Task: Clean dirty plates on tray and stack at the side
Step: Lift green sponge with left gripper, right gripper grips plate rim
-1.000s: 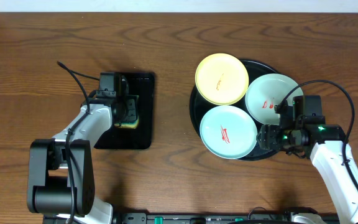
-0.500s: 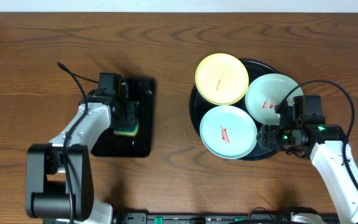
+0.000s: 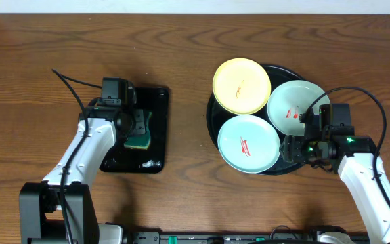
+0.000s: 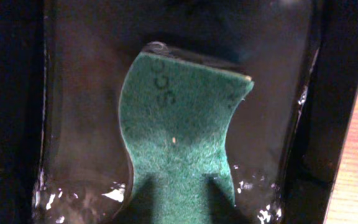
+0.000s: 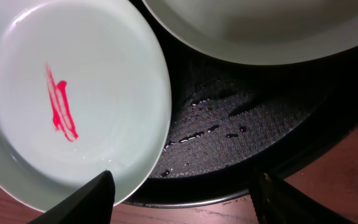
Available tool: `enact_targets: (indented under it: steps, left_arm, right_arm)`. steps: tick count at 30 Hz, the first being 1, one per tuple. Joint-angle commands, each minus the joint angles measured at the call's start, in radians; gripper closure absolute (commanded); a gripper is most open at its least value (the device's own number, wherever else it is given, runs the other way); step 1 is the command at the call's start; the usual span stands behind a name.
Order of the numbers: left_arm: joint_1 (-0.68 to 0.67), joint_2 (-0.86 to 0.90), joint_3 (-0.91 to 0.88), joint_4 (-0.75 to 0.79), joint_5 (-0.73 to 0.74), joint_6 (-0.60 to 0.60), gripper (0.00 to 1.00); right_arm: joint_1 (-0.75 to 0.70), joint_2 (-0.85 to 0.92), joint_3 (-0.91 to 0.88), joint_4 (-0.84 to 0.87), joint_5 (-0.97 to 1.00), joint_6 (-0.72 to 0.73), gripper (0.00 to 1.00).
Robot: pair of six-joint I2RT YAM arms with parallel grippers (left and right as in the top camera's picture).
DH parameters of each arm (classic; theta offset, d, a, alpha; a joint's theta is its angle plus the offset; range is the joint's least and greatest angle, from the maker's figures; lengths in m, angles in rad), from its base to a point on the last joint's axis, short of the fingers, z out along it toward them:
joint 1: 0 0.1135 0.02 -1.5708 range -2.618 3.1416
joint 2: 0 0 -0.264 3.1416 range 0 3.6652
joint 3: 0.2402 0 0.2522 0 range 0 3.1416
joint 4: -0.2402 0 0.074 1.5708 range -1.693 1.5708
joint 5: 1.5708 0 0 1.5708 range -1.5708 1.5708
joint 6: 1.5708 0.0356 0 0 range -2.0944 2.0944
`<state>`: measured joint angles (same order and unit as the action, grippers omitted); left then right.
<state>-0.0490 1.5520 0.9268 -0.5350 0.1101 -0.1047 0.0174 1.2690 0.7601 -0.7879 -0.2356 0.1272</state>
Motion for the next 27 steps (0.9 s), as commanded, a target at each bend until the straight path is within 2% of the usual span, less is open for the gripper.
enact_targets:
  steps: [1, 7, 14, 16, 18, 20, 27]
  left_arm:
    - [-0.002, -0.003, 0.015, -0.008, 0.01, -0.006, 0.4]
    - [-0.002, 0.028, -0.021, 0.012, 0.011, -0.006, 0.37]
    - [-0.002, 0.123, -0.033, 0.08, 0.013, -0.006, 0.39]
    - [-0.002, 0.149, -0.033, 0.089, 0.013, -0.006, 0.49]
    - [-0.002, 0.164, -0.033, 0.092, 0.013, -0.006, 0.73]
    - [-0.002, 0.161, -0.032, 0.092, 0.013, -0.006, 0.92]
    - [-0.002, 0.074, -0.026, 0.083, 0.013, -0.026, 0.93]
  right_arm:
    - [0.011, 0.001, 0.019, 0.002, -0.001, 0.007, 0.32]
    - [0.011, 0.001, 0.019, 0.002, -0.001, 0.007, 0.32]
    - [0.011, 0.001, 0.019, 0.002, -0.001, 0.007, 0.32]
    - [0.011, 0.001, 0.019, 0.002, -0.001, 0.007, 0.32]
    - [0.011, 0.001, 0.019, 0.002, -0.001, 0.007, 0.32]
    - [0.011, 0.001, 0.019, 0.001, -0.001, 0.007, 0.32]
    - [0.011, 0.001, 0.019, 0.003, -0.001, 0.007, 0.31]
